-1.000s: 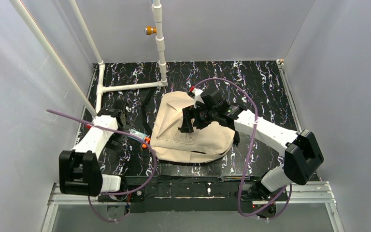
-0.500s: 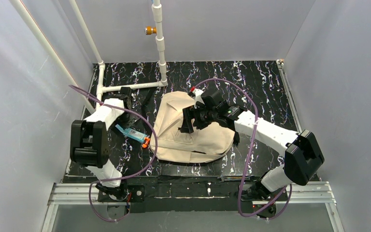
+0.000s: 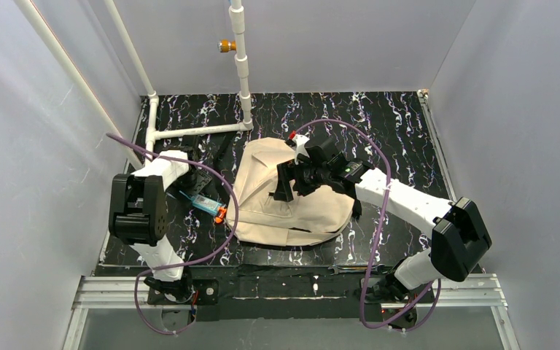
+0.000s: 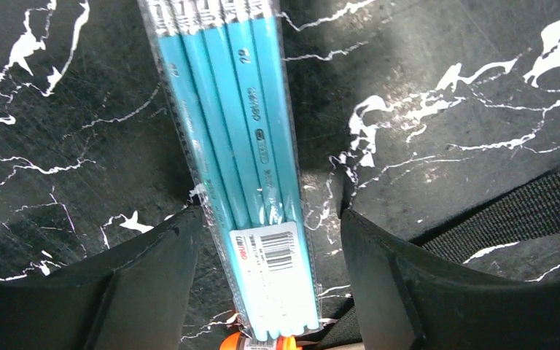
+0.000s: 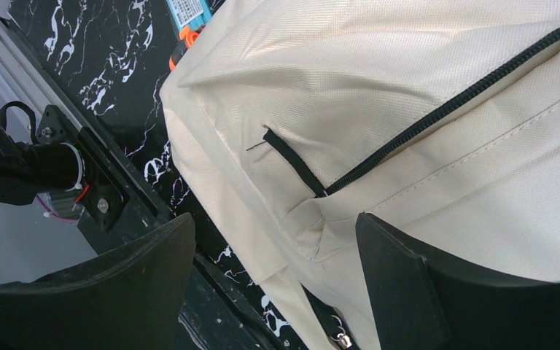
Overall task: Pack the student bag
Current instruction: Pick up the stationery from the center of the board.
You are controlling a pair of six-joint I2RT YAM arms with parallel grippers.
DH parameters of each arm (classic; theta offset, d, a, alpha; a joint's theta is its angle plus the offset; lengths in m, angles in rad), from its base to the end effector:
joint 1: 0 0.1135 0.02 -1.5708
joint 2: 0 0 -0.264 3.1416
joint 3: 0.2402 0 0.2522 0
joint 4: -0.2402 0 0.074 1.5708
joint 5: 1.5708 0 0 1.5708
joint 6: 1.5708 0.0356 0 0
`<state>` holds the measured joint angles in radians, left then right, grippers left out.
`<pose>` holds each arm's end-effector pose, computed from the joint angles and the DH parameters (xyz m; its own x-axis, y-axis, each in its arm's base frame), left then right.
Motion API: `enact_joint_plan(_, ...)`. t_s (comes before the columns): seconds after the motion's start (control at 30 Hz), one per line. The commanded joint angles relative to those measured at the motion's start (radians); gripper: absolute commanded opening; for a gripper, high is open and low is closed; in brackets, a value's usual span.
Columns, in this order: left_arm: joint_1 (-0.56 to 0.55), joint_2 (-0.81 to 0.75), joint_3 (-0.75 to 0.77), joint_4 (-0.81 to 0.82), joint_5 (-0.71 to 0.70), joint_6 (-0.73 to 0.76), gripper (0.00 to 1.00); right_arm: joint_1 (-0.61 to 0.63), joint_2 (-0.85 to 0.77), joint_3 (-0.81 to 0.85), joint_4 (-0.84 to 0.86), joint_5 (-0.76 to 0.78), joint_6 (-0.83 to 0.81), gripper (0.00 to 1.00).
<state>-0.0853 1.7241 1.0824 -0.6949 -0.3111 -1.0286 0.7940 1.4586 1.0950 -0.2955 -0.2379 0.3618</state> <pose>0.3173 -0.0162 0.1709 -0.5090 -0.7749 -0.3748 -0.8248 0.5636 -0.0451 0.2229 0.2388 0.2783 -0.6931 -0.2144 -0.6883 -0.6184 0.6675 0.4148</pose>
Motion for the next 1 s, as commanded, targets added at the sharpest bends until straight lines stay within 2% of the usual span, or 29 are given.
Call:
enact_joint_plan(0.0,0.039,-0.035,-0.079,0.024,-0.022,-0.019,0.66,-0.002,-0.032,-0.006,0.029,0.006,-0.010,0.88)
enact_joint_plan(0.3,0.055,-0.088,-0.151,0.073,-0.050,-0.036,0.43,-0.003,-0.020,0.005,0.031,-0.007,0.010,0.88)
enact_joint_plan(0.5,0.064,-0.174,-0.207,0.106,-0.067,-0.074,0.36,-0.002,-0.034,0.005,0.023,0.021,0.016,0.88)
enact_joint_plan(0.7,0.067,-0.342,-0.234,0.097,-0.072,-0.046,0.28,-0.003,-0.033,0.044,-0.018,0.050,-0.001,0.88)
enact_joint_plan(0.8,0.067,-0.449,-0.216,0.086,-0.025,0.004,0.28,-0.011,-0.024,0.081,-0.038,0.041,-0.005,0.89)
enact_joint_plan(0.97,0.065,-0.595,-0.183,0.108,0.154,0.062,0.26,-0.098,-0.020,0.111,-0.012,-0.076,0.055,0.89)
